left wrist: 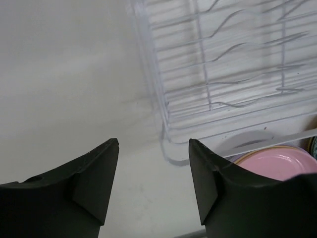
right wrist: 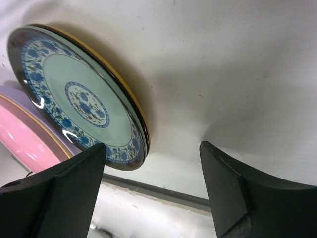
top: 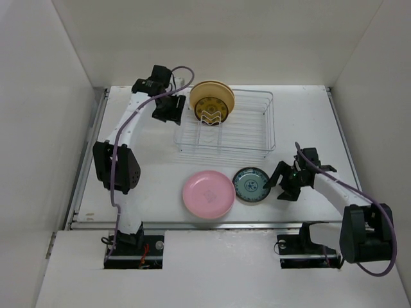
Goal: Unload the plates from the dish rack
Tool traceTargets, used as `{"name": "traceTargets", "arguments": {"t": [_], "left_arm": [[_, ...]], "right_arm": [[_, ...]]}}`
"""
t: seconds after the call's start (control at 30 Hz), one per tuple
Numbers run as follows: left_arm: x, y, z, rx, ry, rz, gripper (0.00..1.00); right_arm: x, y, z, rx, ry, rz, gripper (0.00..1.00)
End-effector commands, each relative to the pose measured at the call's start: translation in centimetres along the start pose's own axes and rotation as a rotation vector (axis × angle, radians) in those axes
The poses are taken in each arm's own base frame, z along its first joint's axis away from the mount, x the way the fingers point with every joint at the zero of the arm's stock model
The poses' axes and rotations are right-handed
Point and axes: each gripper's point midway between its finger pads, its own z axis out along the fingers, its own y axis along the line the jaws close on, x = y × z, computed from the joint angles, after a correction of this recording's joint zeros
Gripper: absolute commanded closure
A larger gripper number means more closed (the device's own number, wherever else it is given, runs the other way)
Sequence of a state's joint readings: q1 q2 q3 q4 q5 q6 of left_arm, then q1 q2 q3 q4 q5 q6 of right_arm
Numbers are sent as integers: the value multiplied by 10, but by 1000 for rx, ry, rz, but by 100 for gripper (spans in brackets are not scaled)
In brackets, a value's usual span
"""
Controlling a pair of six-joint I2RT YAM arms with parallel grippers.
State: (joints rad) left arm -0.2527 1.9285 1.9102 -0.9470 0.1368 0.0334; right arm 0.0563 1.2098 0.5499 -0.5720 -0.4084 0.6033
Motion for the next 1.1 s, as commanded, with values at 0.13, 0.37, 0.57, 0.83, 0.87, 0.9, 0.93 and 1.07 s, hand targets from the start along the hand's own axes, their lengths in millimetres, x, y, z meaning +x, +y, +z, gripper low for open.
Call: {"name": "traceTargets", "arguments": {"t": [0.13,0.37,0.57,0.83,0.87,0.9,0.93,1.07], "left_arm": [[-81,-70,-10,3,-272,643,43],[-135,-90,38,-121,-431,849,44],[-167,-93,58,-170,-515,859,44],[-175,-88,76,-155,-548,794,47],[-170,-83,84,-140,-525,778,48],[-170,-85,84,-130,-526,780,48],[-167,-85,85,-123,-516,765,48],[-167,-75,87,-76,-514,735,40]], "right_arm": [[-29,19,-27,-17,-172,-39,18],[-39,34,-34,-27,-206,-89,18],[-53,48,-42,-22,-222,-147,19],[-58,65,-33,-34,-157,-201,19],[-58,61,-28,-19,-137,-201,19],[-57,65,-26,-20,-131,-221,19],[-59,64,-23,-18,-129,-229,19],[-62,77,-21,-33,-112,-260,20]]}}
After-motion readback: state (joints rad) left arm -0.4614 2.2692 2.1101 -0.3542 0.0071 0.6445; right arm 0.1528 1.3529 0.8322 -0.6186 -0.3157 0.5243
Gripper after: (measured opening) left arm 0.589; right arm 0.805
